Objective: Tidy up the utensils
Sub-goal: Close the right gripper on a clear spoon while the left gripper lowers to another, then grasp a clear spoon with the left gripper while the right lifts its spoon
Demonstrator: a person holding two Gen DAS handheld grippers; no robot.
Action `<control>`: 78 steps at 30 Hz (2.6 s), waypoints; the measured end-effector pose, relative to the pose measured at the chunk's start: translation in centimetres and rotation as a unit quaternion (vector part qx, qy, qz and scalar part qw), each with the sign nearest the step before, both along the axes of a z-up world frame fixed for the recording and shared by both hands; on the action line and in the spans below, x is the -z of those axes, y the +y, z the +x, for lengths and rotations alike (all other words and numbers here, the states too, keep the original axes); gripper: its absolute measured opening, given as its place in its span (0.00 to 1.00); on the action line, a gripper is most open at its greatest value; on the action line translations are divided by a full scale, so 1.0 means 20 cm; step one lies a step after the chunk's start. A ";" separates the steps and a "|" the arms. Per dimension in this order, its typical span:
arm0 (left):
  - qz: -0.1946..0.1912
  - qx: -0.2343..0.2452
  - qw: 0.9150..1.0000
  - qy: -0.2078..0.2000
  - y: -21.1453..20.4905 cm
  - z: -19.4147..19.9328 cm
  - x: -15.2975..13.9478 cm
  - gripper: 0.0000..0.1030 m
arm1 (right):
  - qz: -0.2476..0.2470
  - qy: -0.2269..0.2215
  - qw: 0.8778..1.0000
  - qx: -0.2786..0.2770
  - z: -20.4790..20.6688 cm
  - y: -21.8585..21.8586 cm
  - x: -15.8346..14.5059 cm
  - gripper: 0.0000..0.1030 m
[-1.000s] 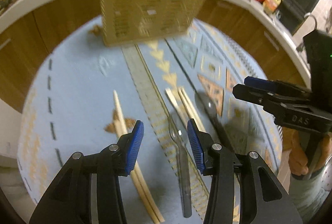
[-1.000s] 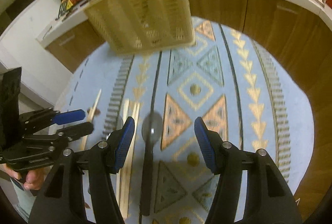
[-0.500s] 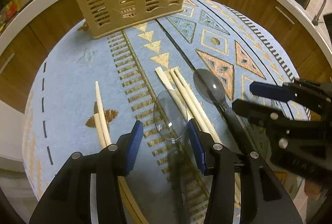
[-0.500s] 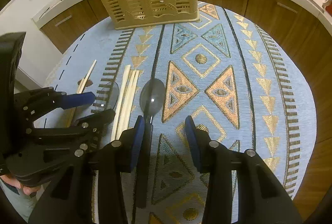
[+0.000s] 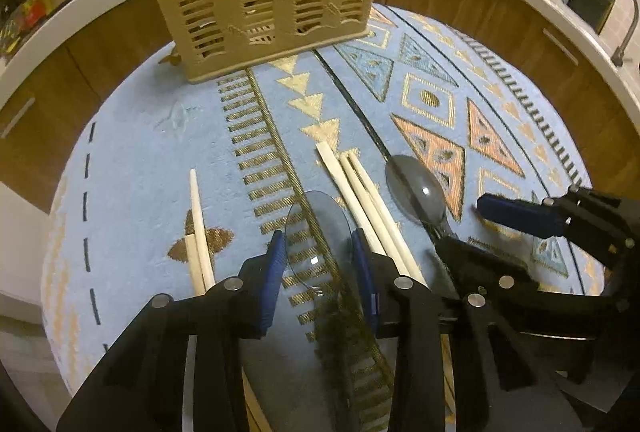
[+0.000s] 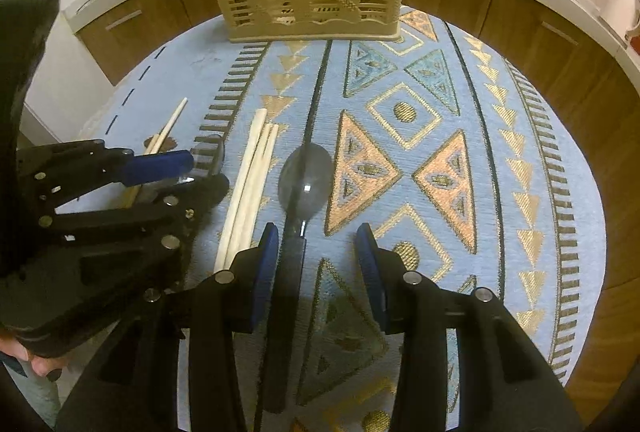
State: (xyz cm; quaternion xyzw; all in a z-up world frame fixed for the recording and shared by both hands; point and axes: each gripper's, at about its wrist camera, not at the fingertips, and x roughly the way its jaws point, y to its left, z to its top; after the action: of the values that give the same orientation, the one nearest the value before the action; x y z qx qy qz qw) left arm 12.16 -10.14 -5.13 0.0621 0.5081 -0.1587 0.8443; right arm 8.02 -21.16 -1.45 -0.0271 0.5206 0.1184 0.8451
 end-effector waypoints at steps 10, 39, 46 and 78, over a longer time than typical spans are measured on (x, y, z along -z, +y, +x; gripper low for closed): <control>-0.053 -0.029 0.998 0.001 0.13 0.01 0.00 0.31 | -0.053 -0.025 0.998 -0.002 0.01 0.11 0.03 0.36; -0.063 -0.039 0.997 -0.002 0.18 0.00 0.00 0.31 | 0.093 0.032 0.995 -0.007 0.04 -0.07 0.00 0.03; -0.081 -0.035 0.996 0.004 0.22 -0.01 0.00 0.31 | 0.062 0.048 0.997 -0.024 0.07 -0.01 -0.02 0.21; -0.136 -0.035 0.987 -0.078 0.32 -0.01 -0.26 0.31 | 0.108 -0.049 0.993 -0.026 0.13 0.01 -0.22 0.09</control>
State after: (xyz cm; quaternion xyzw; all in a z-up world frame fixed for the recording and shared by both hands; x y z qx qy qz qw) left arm 11.86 -3.72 0.09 -0.0594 0.4161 -0.1913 0.8870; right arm 10.63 -20.86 2.87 0.0446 0.4622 0.1946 0.8640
